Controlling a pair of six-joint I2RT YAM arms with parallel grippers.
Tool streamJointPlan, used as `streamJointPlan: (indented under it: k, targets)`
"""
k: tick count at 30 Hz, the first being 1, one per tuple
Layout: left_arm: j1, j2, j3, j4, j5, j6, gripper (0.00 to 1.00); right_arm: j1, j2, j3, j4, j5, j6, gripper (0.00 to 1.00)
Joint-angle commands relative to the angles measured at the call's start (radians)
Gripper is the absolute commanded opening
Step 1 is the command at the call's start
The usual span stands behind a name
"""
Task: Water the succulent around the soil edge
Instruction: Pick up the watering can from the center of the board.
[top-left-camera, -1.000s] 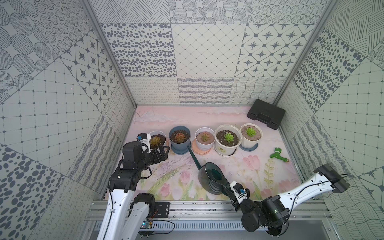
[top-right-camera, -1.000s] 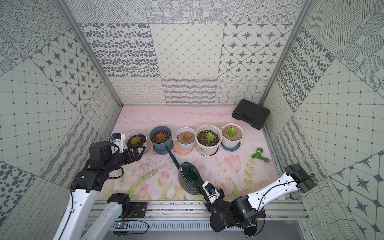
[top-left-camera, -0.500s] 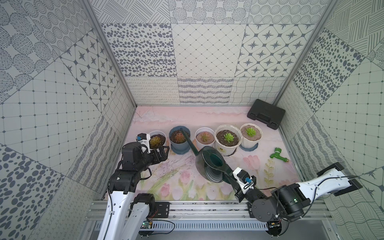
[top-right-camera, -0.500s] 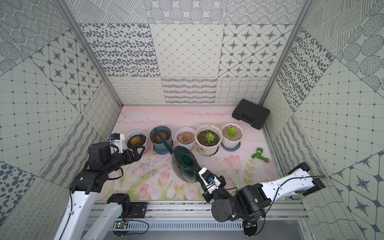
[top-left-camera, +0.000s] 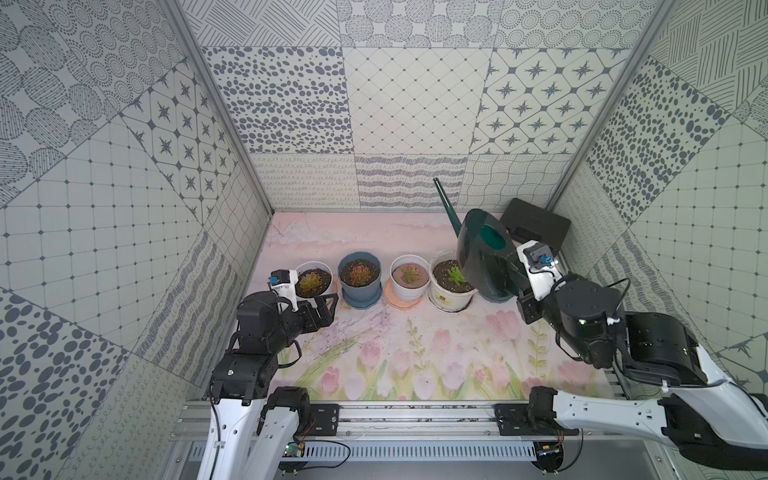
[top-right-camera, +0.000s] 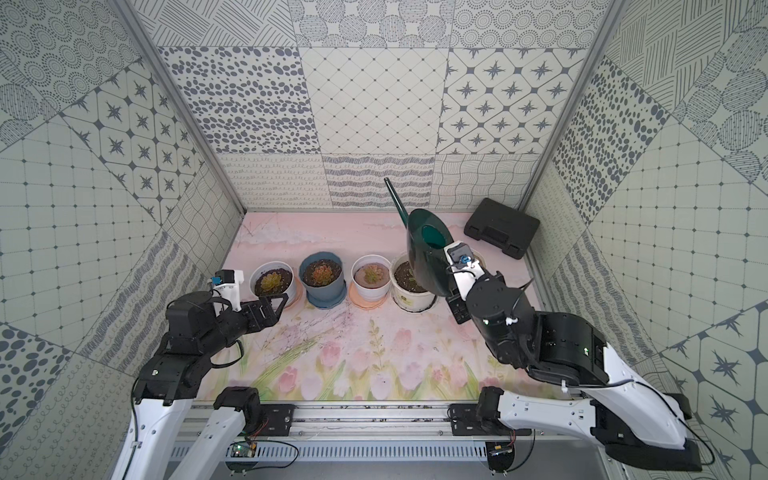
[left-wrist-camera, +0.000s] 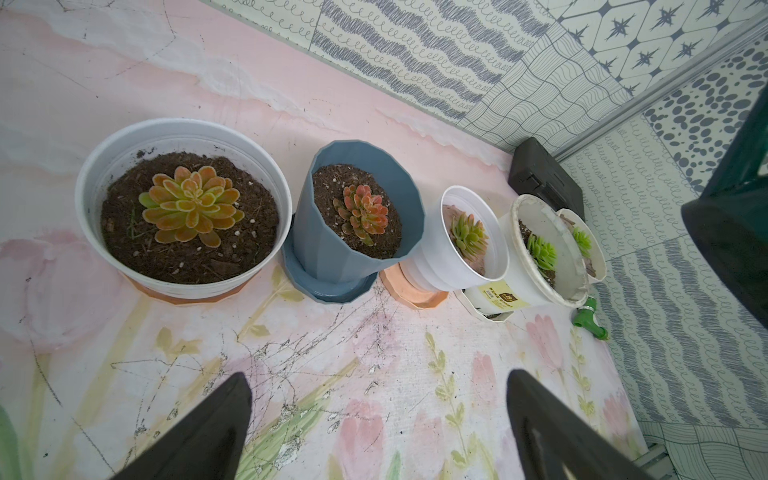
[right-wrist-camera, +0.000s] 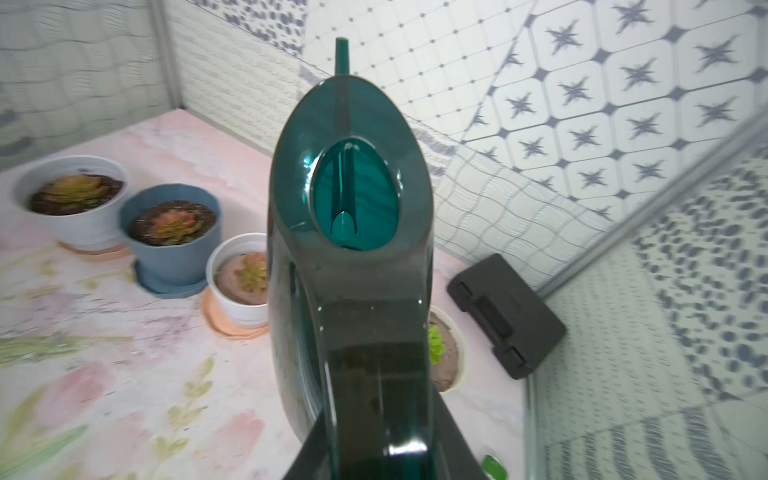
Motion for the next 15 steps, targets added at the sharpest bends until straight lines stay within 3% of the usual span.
streamJointPlan:
  k: [1, 4, 6, 15]
  targets:
    - [-0.013, -0.033, 0.008, 0.023, 0.012, 0.029, 0.99, -0.217, 0.044, 0.132, -0.083, -0.199, -0.149, 0.0]
    - [-0.038, -0.047, 0.01, 0.017, -0.004, 0.041, 0.99, -0.38, 0.085, 0.21, -0.156, -0.222, -0.174, 0.0]
    - [-0.06, -0.053, 0.017, 0.008, -0.021, 0.053, 0.99, -0.394, 0.092, 0.235, -0.194, -0.248, -0.163, 0.0]
    - [-0.203, -0.092, 0.031, -0.028, -0.085, 0.096, 0.99, -0.464, 0.221, 0.575, -0.604, -0.269, 0.144, 0.0]
